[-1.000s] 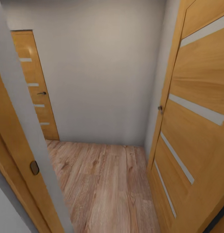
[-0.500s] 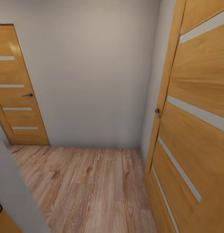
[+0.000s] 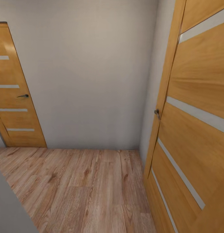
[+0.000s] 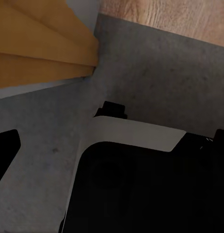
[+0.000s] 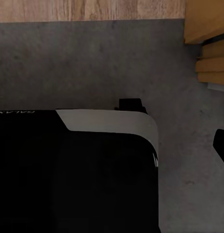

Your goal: Move the two storage containers from the living room to the garage. In the garage, place one container on the floor and stack the other container on top of it (either order is fine).

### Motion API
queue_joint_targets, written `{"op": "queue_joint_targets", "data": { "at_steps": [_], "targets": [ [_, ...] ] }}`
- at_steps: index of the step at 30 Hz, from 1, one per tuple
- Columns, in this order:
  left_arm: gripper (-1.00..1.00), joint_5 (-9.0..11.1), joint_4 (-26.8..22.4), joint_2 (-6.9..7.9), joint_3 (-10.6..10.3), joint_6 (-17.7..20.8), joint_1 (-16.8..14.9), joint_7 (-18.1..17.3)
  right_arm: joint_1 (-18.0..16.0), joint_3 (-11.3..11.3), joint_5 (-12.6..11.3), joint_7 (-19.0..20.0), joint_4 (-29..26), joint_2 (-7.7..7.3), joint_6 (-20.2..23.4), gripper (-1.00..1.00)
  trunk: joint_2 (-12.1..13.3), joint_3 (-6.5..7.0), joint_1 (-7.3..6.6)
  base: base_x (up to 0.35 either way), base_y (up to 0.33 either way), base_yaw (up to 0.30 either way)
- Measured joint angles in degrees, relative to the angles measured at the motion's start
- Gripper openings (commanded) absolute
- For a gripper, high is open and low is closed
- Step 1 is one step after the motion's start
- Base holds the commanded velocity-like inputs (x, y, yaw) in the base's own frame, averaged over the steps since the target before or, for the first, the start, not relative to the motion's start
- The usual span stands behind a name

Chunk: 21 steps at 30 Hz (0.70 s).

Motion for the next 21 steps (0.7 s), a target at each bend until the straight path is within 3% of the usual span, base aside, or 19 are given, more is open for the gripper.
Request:
{"op": "queue_joint_targets", "data": {
  "at_steps": [6,21],
  "targets": [
    [1.0,0.0,0.0,-0.06,0.1,0.0,0.0,0.0,0.0,0.0,0.0,0.0,0.0,0.0,-0.1,1.0,0.0,0.0,0.0,0.021,-0.021,0.0],
    [1.0,0.0,0.0,0.0,0.1,0.0,0.0,0.0,0.0,0.0,0.0,0.0,0.0,-0.09,-0.1,1.0,0.0,0.0,-0.01,0.15,-0.147,0.0]
  ]
}}
